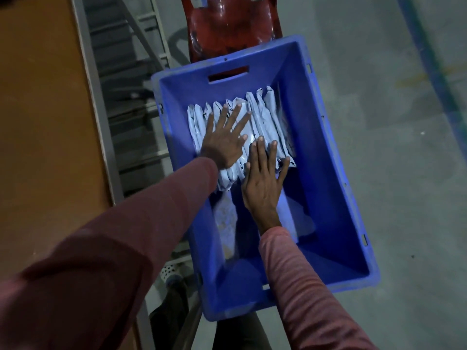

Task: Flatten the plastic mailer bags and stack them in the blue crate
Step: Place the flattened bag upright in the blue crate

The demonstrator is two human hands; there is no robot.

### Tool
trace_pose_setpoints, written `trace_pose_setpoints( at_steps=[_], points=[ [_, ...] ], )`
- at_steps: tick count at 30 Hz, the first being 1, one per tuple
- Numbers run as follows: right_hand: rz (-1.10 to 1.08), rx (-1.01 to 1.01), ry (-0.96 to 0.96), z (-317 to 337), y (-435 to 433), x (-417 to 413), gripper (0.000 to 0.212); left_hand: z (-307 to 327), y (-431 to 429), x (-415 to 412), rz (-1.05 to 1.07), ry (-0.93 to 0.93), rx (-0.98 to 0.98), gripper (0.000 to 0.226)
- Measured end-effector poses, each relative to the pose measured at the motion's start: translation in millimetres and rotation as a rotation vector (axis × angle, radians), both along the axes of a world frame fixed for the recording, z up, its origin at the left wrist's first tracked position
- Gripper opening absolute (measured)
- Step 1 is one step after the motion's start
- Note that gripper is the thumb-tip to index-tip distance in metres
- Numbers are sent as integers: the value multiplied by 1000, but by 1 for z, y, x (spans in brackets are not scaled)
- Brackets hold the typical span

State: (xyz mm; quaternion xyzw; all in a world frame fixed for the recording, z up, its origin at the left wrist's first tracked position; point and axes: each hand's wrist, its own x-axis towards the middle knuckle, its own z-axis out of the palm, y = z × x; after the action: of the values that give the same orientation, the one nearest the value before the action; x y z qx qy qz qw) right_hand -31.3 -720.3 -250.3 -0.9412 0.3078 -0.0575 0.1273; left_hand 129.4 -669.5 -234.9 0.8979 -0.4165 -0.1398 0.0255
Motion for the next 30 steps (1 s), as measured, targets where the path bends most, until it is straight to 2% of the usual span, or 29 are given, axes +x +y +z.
trace_pose_setpoints(
  at_steps=[4,10,12,14,16,17,19,20,22,24,27,28,30],
  points=[
    [-68,58,45,1,17,-11,54,-9,13,-24,7,-4,5,65],
    [-84,59,103,-11,14,0,56,-13,1,-10,-2,20,95,61],
    [-119,72,5,-1,17,-2,53,-6,3,-8,-10,68,99,59],
    [-242,184,-255,12,27,-8,48,8,10,-6,-12,117,102,60],
    [-535,402,-557,22,45,-13,46,25,19,1,1,183,154,66],
    [-784,629,-654,14,51,-8,49,34,23,6,8,219,185,71],
    [-1254,1261,-709,-7,60,0,74,50,29,12,-9,223,235,78],
    [-1410,1524,-683,-19,63,4,90,55,32,12,-30,193,253,80],
    [-1594,1920,-741,-12,63,18,95,65,37,8,-54,124,262,83],
    [-1625,2104,-802,16,60,34,88,70,41,5,-49,56,233,83],
    [-1436,2292,-926,38,55,44,81,75,46,1,-44,-40,184,81],
    [-1456,2336,-945,37,53,44,81,77,48,0,-52,-42,187,80],
    [-1549,2244,-844,32,58,42,94,81,49,-3,-75,-33,222,74]
  ],
)
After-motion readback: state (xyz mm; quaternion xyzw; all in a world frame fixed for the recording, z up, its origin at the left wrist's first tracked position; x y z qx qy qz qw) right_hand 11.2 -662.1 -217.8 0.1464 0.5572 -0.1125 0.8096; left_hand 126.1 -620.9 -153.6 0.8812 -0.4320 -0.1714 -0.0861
